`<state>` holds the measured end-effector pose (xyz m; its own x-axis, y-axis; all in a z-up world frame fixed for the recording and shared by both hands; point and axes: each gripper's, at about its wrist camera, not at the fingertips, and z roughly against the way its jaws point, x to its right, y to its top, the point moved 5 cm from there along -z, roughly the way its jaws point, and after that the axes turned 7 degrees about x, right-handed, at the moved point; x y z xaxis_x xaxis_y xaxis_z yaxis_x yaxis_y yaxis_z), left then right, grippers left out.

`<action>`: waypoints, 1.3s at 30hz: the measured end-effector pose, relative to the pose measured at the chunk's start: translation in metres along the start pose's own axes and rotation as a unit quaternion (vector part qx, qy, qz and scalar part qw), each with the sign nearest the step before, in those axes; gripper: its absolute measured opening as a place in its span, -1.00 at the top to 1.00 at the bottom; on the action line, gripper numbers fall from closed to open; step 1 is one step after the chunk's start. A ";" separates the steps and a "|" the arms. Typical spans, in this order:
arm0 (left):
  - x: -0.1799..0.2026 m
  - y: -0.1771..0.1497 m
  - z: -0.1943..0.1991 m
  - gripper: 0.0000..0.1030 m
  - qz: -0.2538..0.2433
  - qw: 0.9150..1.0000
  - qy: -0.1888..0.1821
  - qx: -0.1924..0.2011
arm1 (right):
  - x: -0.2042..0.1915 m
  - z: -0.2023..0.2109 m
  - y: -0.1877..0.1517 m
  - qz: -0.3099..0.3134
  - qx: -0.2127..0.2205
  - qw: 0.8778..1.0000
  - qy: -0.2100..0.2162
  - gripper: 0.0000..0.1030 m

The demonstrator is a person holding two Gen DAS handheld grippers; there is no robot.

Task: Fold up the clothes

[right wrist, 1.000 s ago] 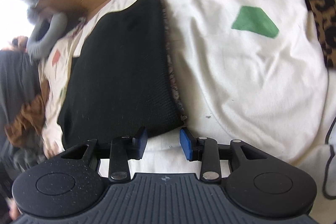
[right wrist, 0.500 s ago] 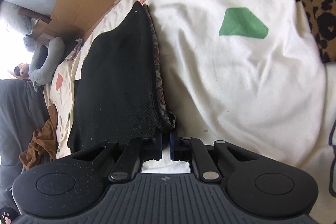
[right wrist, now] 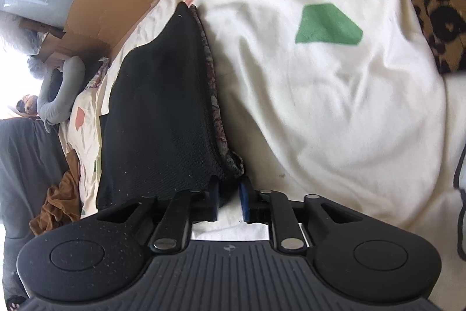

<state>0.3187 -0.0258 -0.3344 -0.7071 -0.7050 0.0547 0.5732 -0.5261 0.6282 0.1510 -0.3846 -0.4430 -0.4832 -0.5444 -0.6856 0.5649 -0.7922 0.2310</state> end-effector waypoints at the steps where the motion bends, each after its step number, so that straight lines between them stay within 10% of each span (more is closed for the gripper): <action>1: -0.001 -0.001 -0.001 0.25 0.006 1.000 -0.003 0.000 | 0.001 -0.001 -0.001 -0.006 -0.001 1.000 0.003 0.50; 15: -0.005 -0.012 -0.026 0.14 0.039 0.998 -0.051 0.015 | 0.011 -0.018 -0.002 -0.073 0.020 0.995 0.067 0.22; 20: -0.004 -0.012 -0.028 0.88 0.020 0.998 -0.057 0.002 | 0.014 -0.019 0.001 -0.084 0.024 0.993 0.074 0.74; 39: 0.023 0.030 -0.004 0.93 -0.027 0.994 -0.004 -0.104 | -0.015 0.010 0.009 -0.033 0.045 0.996 0.069 0.88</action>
<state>0.3214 -0.0595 -0.3168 -0.7423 -0.6693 0.0317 0.6067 -0.6513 0.4557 0.1567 -0.3865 -0.4234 -0.4178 -0.4515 -0.7884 0.4689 -0.8504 0.2385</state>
